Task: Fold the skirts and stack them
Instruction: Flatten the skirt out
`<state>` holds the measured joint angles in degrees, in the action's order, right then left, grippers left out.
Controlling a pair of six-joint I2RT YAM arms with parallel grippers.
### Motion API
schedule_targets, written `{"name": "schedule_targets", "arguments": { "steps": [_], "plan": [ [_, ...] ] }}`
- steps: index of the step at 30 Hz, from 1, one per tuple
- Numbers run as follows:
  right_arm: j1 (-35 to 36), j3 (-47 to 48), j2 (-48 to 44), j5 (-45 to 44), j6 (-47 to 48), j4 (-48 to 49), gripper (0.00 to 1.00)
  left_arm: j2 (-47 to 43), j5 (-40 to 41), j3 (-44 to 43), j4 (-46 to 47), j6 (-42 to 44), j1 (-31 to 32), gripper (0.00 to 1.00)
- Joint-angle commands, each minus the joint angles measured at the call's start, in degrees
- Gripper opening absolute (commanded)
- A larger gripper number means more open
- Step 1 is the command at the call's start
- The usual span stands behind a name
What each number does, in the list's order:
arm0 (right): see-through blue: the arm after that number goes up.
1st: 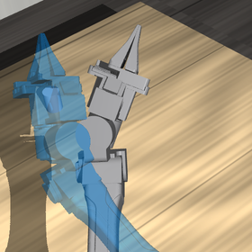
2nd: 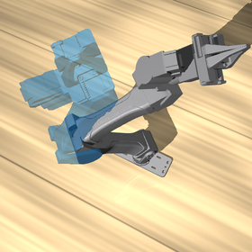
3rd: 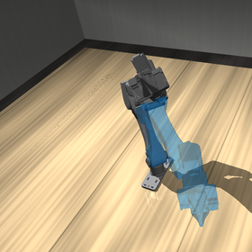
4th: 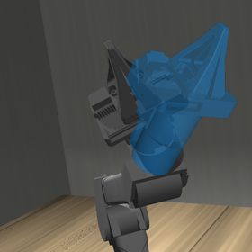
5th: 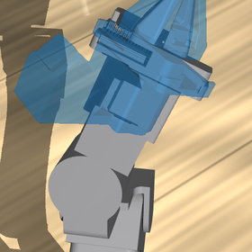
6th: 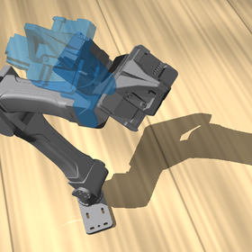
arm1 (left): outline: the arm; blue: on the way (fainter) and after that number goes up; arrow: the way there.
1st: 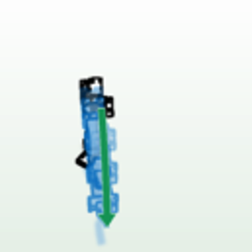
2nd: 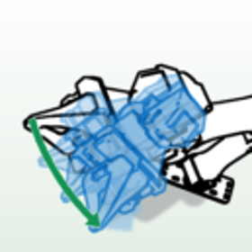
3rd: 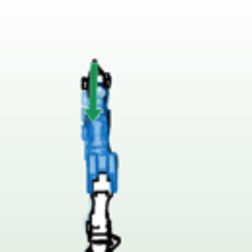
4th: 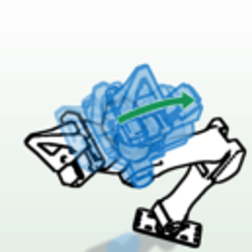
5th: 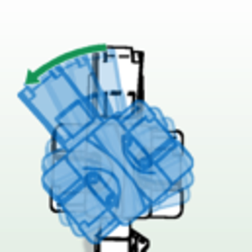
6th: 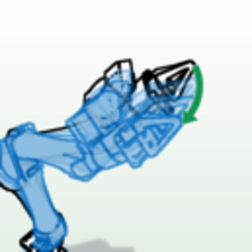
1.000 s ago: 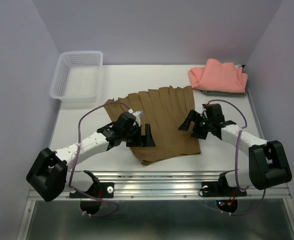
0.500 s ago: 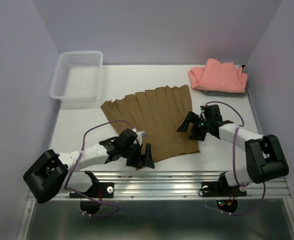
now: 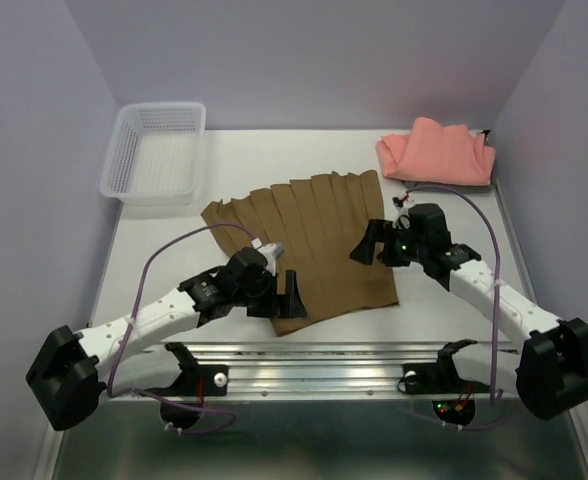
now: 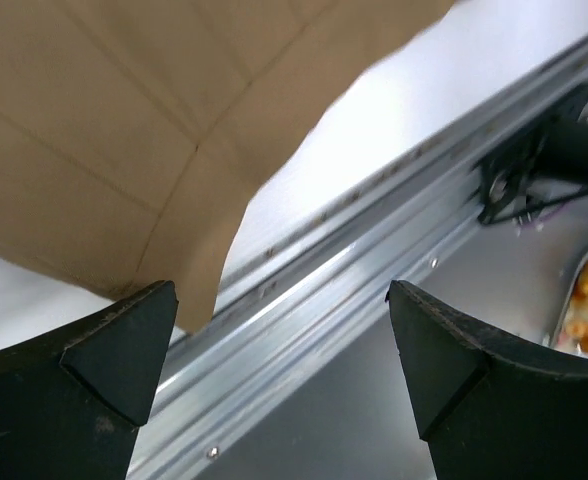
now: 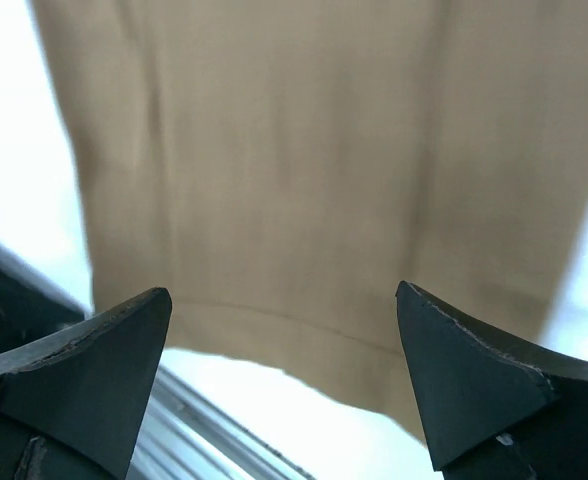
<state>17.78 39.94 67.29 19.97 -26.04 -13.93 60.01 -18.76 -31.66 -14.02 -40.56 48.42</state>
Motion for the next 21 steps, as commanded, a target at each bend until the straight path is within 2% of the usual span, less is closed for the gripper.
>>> {"name": "schedule_targets", "arguments": {
  "steps": [1, 5, 7, 12, 17, 21],
  "plan": [
    [6.73, 0.67, -2.95, 1.39, 2.4, 2.5, 1.0, -4.19, 11.62, -5.95, -0.3, 2.58, 0.18, 0.99],
    [12.18, -0.48, -1.81, 0.08, 1.43, 4.35, 1.0, -3.06, 19.28, -10.69, -1.45, 2.51, -0.96, 0.99],
    [14.99, -0.74, -0.67, -2.98, 0.47, 4.62, 1.0, -2.01, 21.92, -10.88, -0.84, 2.06, -2.45, 0.99],
    [16.94, -1.88, 3.02, -8.62, -1.9, 4.0, 1.0, 3.88, 25.08, -9.3, -1.71, 0.74, -6.58, 0.99],
    [16.94, -2.59, 6.18, -19.33, -7.33, -1.77, 1.0, 5.82, 19.83, -2.98, 8.2, 0.74, -11.68, 0.99],
    [16.94, -2.33, 9.52, -29.08, -12.35, -6.72, 1.0, 8.97, 16.83, 0.45, 12.96, 0.65, -11.95, 0.99]
  ]
}}
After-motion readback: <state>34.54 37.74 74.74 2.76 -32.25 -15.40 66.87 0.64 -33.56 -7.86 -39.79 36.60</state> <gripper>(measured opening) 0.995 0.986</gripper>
